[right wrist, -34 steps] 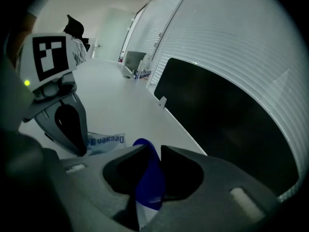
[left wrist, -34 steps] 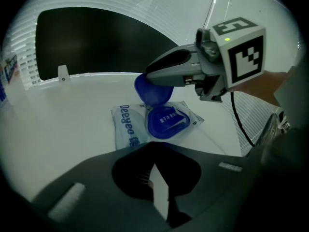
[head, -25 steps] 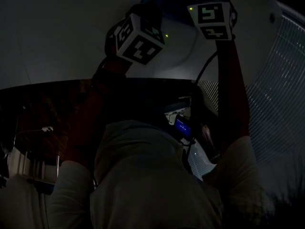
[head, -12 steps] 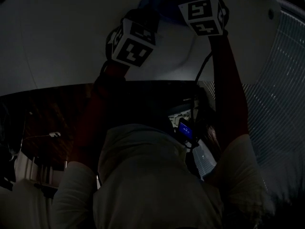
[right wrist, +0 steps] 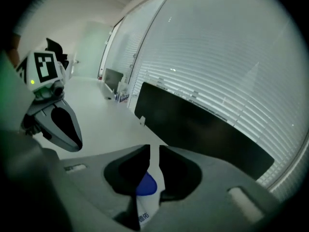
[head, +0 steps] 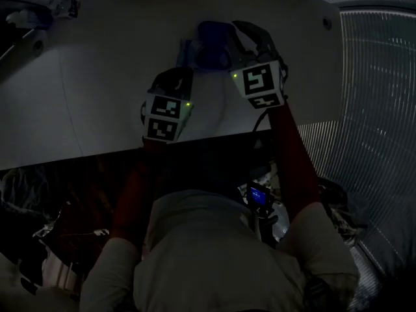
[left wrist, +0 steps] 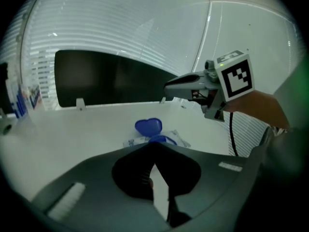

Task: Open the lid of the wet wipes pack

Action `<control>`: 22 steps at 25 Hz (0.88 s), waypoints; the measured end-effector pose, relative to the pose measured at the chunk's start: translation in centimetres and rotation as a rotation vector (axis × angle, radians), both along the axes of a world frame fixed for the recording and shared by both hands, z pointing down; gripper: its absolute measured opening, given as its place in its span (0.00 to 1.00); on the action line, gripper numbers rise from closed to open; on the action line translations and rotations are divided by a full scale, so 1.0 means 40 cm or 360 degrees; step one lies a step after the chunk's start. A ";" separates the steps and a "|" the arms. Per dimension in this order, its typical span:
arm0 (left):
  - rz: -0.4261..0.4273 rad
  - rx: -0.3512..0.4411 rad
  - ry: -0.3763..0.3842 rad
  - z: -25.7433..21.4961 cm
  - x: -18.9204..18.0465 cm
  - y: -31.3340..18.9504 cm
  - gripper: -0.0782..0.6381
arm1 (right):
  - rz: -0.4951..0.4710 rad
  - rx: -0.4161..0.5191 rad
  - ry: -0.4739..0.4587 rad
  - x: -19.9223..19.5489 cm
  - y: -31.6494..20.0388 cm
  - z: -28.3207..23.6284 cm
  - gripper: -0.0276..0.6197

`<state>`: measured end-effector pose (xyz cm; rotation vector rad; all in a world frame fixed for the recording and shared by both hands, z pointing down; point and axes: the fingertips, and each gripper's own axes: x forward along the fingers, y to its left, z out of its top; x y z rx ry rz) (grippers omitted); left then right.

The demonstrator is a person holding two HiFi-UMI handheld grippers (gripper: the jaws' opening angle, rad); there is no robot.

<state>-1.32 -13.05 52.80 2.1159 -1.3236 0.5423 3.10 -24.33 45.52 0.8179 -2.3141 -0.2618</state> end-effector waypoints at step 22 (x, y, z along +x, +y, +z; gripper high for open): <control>-0.0061 0.0621 0.0108 -0.629 -0.025 0.135 0.11 | 0.0247 0.0092 -0.0734 0.019 0.341 -0.597 0.10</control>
